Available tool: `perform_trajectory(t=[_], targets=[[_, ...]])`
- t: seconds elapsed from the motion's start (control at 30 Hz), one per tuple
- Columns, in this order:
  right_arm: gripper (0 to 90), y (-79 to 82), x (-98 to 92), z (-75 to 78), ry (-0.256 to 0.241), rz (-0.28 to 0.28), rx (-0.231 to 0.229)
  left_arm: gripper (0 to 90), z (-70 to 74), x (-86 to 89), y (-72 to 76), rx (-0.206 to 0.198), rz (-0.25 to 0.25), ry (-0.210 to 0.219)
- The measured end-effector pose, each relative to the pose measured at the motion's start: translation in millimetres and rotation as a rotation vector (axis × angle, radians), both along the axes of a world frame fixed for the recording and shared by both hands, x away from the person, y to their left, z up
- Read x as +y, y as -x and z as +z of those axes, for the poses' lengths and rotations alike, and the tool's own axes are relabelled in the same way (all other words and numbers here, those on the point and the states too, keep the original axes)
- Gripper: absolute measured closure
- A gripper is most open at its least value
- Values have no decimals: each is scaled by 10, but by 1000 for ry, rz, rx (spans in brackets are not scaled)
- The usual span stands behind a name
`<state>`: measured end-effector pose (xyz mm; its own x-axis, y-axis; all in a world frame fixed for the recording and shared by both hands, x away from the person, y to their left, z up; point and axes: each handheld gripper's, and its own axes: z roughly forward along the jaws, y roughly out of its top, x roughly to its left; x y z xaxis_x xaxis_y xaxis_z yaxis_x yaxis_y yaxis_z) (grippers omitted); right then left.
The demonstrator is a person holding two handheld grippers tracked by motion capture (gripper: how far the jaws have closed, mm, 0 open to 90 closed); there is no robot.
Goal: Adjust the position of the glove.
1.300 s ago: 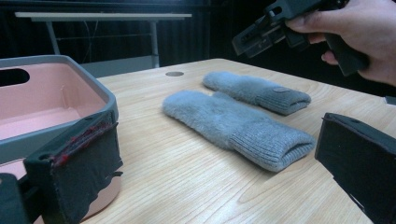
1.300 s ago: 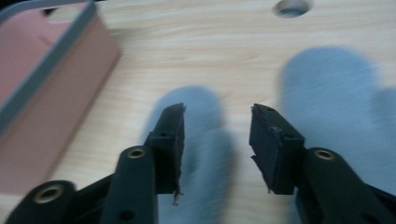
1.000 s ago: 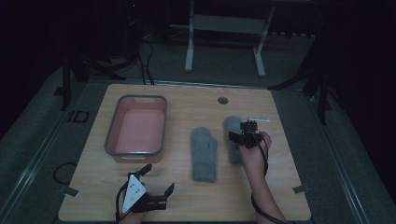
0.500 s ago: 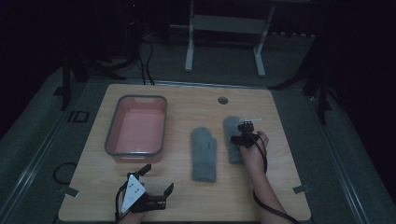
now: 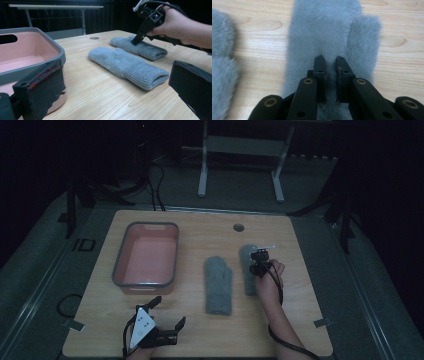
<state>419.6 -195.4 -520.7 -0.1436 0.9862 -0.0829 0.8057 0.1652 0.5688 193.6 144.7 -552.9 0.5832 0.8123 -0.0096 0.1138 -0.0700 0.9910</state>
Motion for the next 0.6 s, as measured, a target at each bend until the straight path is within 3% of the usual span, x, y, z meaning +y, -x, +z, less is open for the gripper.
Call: perform_trajectory(t=[0.33, 0.6], targets=[[821, 208, -15, 370, -45, 30, -67, 1, -1, -7, -1, 0, -1, -8], [822, 548, 122, 707, -91, 82, -86, 1, -1, -17, -4, -2, -5, -11]])
